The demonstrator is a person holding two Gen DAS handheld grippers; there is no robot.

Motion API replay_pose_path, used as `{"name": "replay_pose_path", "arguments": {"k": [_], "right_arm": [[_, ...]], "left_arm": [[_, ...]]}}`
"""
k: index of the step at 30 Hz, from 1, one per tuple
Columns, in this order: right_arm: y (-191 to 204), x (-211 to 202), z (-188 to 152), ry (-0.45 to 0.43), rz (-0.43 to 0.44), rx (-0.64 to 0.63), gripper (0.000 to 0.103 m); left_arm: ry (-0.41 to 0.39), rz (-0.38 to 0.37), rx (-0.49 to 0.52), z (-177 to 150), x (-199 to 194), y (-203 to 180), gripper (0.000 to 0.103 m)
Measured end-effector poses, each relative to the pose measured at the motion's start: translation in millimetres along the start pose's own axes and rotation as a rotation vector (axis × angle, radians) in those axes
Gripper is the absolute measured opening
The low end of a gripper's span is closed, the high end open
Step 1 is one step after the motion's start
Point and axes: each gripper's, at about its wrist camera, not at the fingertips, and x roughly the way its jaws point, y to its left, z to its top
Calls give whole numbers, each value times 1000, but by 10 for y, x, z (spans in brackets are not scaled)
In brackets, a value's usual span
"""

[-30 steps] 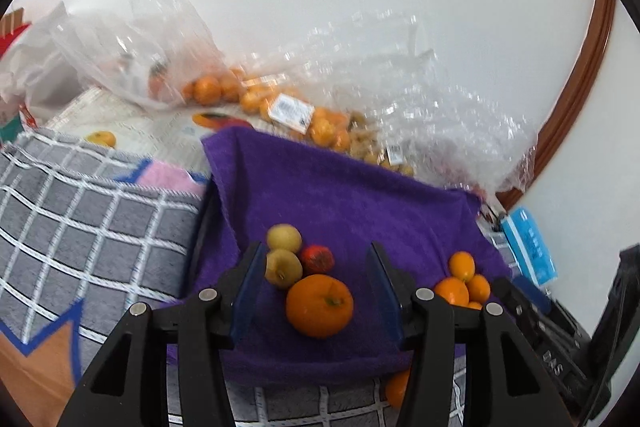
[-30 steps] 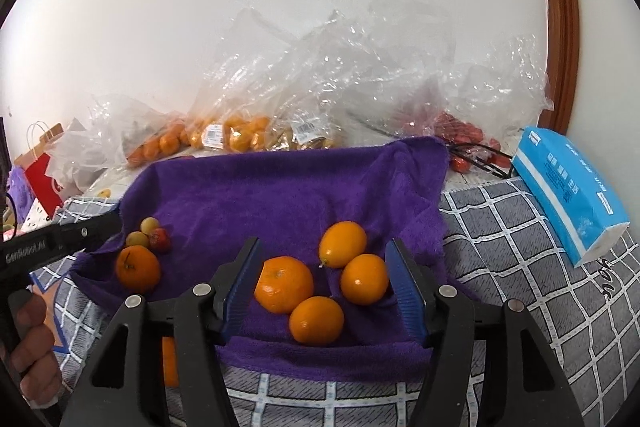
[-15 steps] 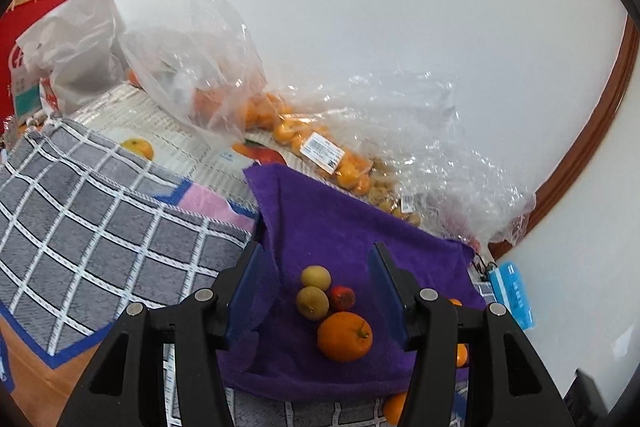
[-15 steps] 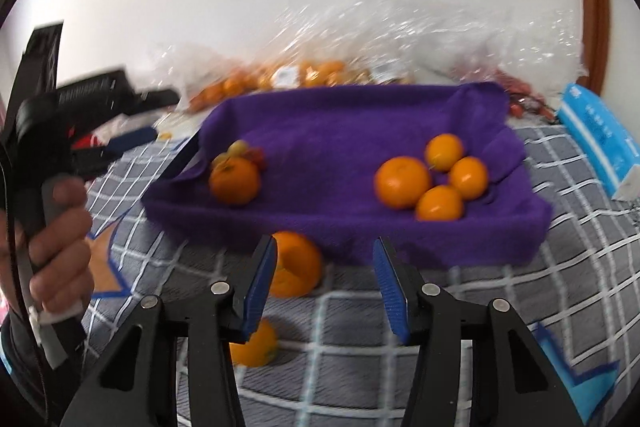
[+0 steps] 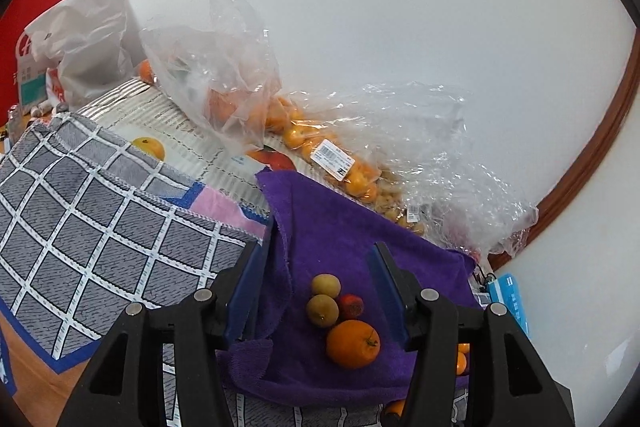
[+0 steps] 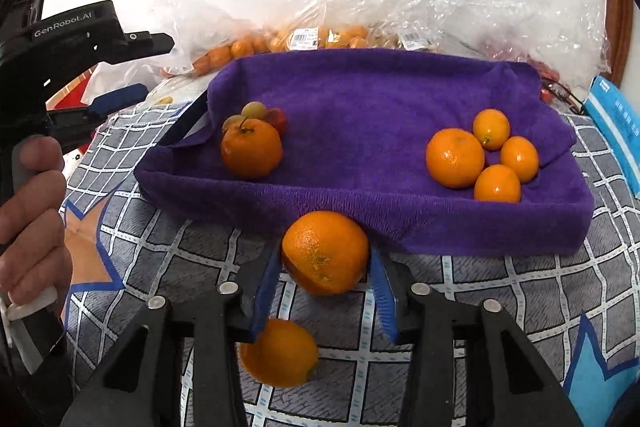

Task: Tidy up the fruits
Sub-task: 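Grasp another large orange from the cover with the right gripper while the left gripper withdraws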

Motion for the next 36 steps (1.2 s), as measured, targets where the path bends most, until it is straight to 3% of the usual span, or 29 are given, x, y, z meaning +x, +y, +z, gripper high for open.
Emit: {"name": "replay_pose_path", "arguments": {"k": [7, 16, 23, 27, 34, 36], "right_arm": [[-325, -279, -137, -74, -75, 15, 42], [-925, -413, -229, -74, -191, 92, 42], [-1041, -364, -222, -44, -194, 125, 42], [-1003, -420, -250, -67, -190, 116, 42], [-1216, -574, -301, -133, -158, 242, 42], [-1240, -572, -301, -132, -162, 261, 42]], "left_arm": [[30, -12, 28, -55, 50, -97, 53], [40, -5, 130, -192, 42, -337, 53], [33, 55, 279, -389, 101, -602, 52], [11, 55, 342, -481, 69, -723, 52], [-16, 68, 428, -588, 52, -842, 52], [5, 37, 423, -588, 59, -844, 52]]}}
